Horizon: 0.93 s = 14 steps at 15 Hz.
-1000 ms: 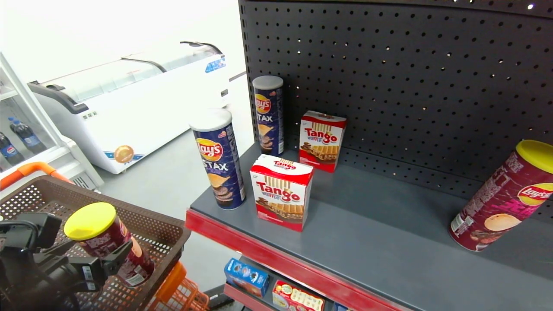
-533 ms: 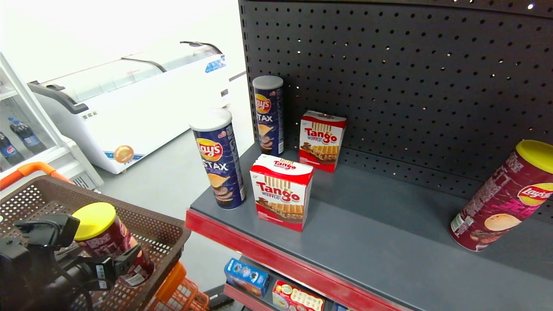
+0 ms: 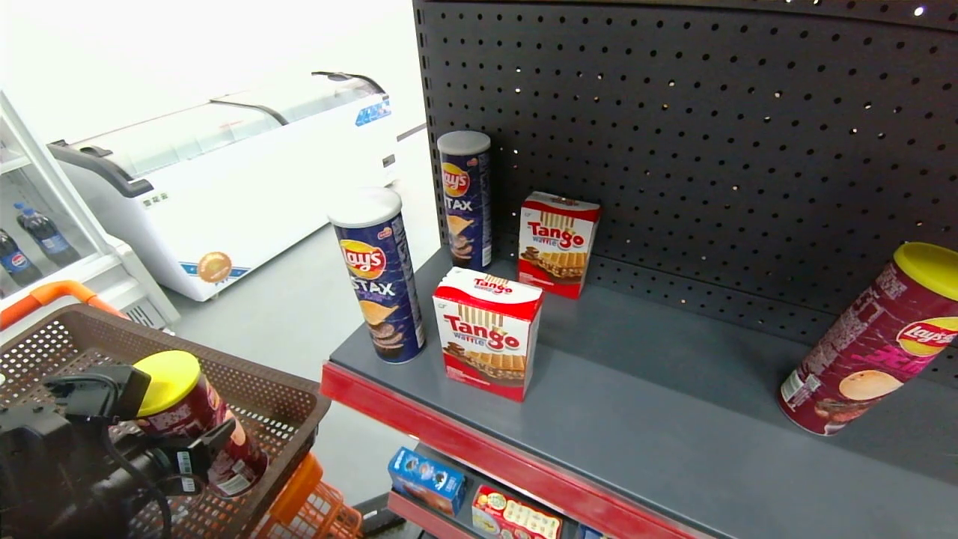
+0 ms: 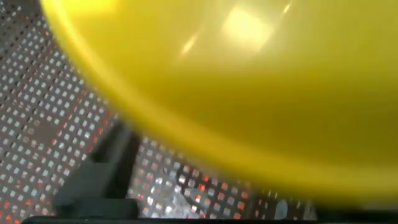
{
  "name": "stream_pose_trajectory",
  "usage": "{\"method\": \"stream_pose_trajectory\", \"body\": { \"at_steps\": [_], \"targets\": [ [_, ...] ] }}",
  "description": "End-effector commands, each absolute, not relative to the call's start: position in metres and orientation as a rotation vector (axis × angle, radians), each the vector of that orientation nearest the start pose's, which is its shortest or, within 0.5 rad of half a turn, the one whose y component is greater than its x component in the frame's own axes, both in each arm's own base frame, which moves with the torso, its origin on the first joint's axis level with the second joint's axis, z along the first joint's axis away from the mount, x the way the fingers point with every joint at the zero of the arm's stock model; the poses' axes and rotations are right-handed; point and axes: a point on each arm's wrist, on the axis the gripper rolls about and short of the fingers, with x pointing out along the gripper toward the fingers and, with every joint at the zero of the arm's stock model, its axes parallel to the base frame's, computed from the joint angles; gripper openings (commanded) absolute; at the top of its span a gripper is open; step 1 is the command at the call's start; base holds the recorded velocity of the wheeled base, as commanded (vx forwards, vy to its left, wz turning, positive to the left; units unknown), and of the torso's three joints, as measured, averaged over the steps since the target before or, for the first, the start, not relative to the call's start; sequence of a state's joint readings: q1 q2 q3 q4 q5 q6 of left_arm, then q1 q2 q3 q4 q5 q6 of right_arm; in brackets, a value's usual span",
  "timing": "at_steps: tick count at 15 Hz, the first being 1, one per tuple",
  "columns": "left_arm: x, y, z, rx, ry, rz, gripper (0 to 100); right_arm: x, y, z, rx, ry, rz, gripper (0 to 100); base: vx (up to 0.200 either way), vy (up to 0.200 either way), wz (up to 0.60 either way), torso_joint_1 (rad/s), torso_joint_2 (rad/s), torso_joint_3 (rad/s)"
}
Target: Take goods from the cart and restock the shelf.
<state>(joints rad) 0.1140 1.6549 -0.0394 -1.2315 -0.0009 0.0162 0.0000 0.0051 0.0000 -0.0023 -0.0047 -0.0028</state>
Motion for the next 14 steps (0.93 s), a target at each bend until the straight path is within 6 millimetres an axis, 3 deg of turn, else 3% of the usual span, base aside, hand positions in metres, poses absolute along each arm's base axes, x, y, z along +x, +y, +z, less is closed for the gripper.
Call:
{"method": "stream_pose_trajectory", "body": {
  "at_steps": [1,5,9,14],
  "targets": [
    [0.191,0.021,0.085,-0.005,0.375,0.106,0,-0.022,0.000,0.076,-0.003,0.003,-0.005,100,0.000,0.000,0.00,0.000,0.00,0.000],
    [0.195,0.019,0.087,-0.004,0.384,0.088,0,-0.022,0.000,0.076,-0.003,0.003,-0.005,100,0.000,0.000,0.00,0.000,0.00,0.000],
    [0.193,0.006,0.131,0.021,0.201,0.019,0,-0.022,0.000,0.076,-0.003,0.003,-0.006,100,0.000,0.000,0.00,0.000,0.00,0.000],
    [0.165,-0.013,0.184,0.025,0.148,-0.118,0,-0.022,0.000,0.076,-0.003,0.003,-0.005,100,0.000,0.000,0.00,0.000,0.00,0.000]
  ]
}}
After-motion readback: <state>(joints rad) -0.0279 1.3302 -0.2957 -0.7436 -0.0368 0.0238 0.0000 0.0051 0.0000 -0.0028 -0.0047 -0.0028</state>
